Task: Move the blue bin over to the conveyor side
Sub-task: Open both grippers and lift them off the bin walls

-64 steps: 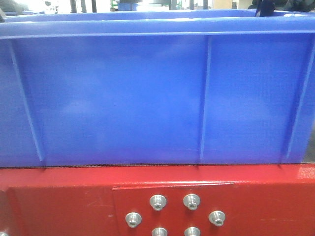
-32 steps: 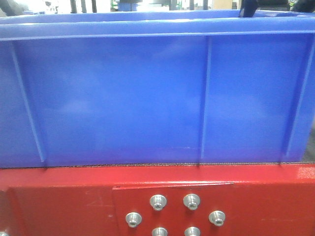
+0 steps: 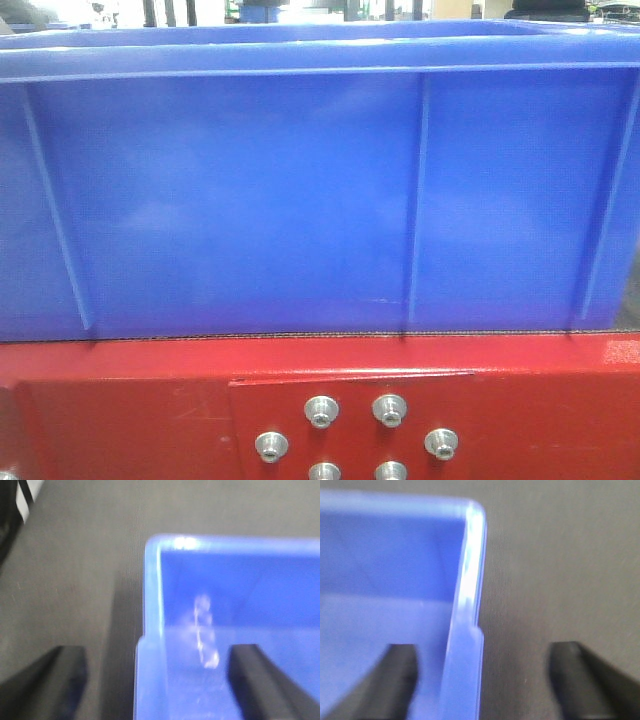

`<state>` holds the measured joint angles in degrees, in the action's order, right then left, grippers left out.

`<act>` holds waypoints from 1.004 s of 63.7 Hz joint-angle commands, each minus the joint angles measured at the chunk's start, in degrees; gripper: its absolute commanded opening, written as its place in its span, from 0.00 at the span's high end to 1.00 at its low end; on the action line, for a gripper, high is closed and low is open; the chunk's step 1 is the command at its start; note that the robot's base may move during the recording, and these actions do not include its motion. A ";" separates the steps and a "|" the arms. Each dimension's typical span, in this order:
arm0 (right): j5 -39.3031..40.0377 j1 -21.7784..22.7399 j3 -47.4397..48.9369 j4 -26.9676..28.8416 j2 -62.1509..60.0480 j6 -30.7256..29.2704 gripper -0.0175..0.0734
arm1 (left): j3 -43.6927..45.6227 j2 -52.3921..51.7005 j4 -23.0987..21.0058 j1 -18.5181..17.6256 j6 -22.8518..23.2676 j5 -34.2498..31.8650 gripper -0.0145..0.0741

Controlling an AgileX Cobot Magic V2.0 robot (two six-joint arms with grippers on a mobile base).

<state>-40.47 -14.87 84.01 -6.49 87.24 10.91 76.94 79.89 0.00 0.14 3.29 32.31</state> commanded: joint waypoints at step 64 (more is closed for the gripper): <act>25.13 0.34 -27.29 4.16 -40.57 -0.52 0.90 | -25.25 -45.03 -2.01 0.17 0.32 -15.47 0.82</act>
<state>-23.71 -14.87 62.93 -1.98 51.03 10.81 56.71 38.37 -2.67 0.14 3.29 20.33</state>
